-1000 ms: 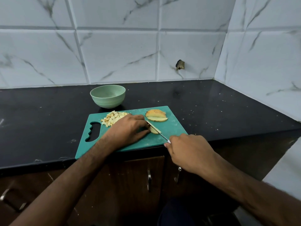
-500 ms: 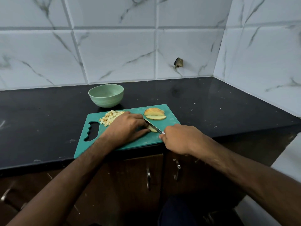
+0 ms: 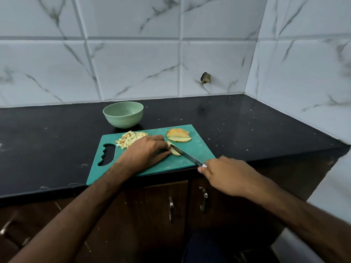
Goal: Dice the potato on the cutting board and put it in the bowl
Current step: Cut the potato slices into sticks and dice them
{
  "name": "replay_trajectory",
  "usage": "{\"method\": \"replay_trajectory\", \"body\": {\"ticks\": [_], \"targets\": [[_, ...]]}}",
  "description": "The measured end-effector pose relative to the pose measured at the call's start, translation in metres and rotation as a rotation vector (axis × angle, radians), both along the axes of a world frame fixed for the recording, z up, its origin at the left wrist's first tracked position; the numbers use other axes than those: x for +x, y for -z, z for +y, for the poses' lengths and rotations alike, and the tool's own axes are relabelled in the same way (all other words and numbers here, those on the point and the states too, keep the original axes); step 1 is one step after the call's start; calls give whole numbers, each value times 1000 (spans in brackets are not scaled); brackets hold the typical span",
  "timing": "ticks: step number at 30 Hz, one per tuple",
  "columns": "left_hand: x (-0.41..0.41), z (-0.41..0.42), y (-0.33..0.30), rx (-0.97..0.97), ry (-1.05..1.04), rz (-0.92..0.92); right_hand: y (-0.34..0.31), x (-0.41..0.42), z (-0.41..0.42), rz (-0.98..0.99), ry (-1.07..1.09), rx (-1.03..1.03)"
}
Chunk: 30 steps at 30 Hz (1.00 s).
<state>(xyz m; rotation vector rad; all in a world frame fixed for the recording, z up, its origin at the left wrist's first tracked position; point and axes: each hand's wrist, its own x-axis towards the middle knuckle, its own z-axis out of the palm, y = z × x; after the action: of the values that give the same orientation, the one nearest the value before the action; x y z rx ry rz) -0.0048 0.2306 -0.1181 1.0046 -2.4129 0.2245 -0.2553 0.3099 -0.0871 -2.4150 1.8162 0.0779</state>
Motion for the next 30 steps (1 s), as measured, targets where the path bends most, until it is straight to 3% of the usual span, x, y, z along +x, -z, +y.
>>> {"method": "replay_trajectory", "body": {"ticks": [22, 30], "targets": [[0, 1, -2, -23, 22, 10, 5, 31, 7, 57, -19, -165], [-1, -1, -1, -36, 18, -5, 3, 38, -9, 41, -43, -77]]}}
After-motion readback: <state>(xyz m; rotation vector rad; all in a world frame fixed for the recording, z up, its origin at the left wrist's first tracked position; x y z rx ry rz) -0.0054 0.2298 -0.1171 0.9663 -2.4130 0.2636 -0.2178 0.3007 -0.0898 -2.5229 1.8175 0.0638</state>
